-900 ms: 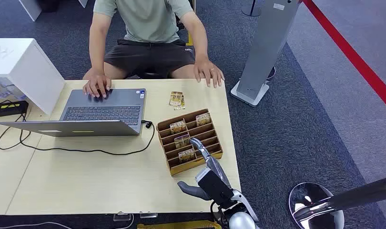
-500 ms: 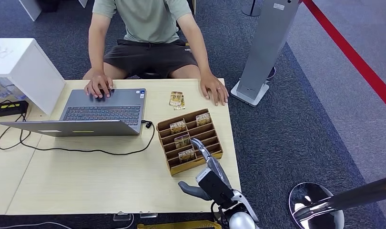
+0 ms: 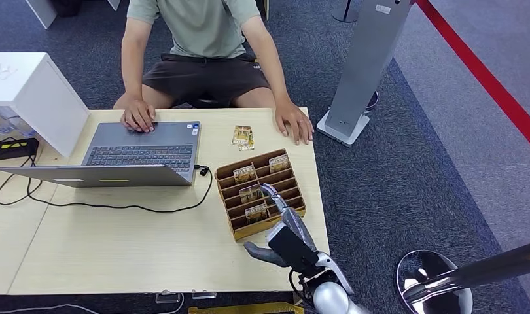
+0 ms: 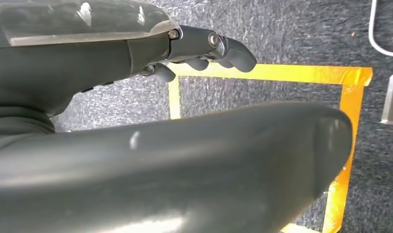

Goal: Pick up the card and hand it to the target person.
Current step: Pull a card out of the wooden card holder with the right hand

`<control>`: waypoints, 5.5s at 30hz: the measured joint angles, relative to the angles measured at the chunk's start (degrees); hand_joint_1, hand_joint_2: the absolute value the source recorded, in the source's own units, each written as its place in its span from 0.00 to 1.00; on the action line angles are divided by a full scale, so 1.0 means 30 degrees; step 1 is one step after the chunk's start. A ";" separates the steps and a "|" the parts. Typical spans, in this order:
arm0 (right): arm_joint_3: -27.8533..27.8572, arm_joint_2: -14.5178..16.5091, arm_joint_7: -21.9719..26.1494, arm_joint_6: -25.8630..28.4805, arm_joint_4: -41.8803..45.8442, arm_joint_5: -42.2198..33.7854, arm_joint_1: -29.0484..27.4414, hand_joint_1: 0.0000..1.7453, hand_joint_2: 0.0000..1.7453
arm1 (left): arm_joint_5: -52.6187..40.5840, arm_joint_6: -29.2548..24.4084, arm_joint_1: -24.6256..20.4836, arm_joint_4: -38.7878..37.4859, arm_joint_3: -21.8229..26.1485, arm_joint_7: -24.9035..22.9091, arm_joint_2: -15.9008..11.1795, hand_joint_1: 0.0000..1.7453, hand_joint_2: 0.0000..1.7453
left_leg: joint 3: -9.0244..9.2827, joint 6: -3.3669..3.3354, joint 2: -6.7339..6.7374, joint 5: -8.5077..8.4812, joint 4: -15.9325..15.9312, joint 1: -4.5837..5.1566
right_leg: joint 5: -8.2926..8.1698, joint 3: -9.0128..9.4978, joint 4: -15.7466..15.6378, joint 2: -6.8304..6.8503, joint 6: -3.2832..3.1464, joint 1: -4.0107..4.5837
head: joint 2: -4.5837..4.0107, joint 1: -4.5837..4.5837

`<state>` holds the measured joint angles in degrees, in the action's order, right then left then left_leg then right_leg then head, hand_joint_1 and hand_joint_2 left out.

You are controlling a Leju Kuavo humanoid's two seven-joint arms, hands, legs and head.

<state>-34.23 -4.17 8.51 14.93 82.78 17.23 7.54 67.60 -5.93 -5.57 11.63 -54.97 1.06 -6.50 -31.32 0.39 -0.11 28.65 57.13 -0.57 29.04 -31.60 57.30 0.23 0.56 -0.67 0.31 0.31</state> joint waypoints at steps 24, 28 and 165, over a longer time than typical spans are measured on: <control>-0.1026 -0.1111 -1.3302 -0.5588 0.3244 1.2033 0.5803 0.55 1.00 | -0.0383 0.0370 -0.0002 0.0000 -0.0029 0.0710 -0.0261 0.00 0.00 | -0.0004 0.0000 0.0002 -0.0007 0.0003 0.0001 | -0.0010 -0.0002 0.0005 -0.0004 0.0003 -0.0001 | 0.0000 -0.0002; -0.1781 -0.1120 -1.3885 -0.5969 0.3297 1.1714 0.6457 0.73 1.00 | -0.0246 0.0366 -0.0006 0.0000 -0.0029 0.0716 -0.0250 0.00 0.00 | -0.0007 -0.0001 0.0001 -0.0007 0.0002 0.0001 | -0.0010 0.0000 0.0005 -0.0002 0.0003 -0.0001 | 0.0000 0.0006; -0.4342 0.0465 -1.4699 -0.5158 -0.1279 1.1362 0.5345 0.54 1.00 | 0.0000 0.0289 -0.0004 0.0000 -0.0029 0.0587 -0.0049 0.00 0.00 | -0.0001 0.0000 0.0002 -0.0007 0.0002 0.0000 | -0.0008 -0.0004 0.0005 -0.0003 0.0003 0.0000 | 0.0000 0.0002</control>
<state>-47.25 -2.78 -35.58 -0.55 78.95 51.32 23.57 67.60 -5.06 -5.58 11.63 -55.06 2.82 -6.64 -31.32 0.39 -0.10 28.63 57.13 -0.57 29.02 -31.61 57.31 0.22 0.57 -0.67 0.31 0.32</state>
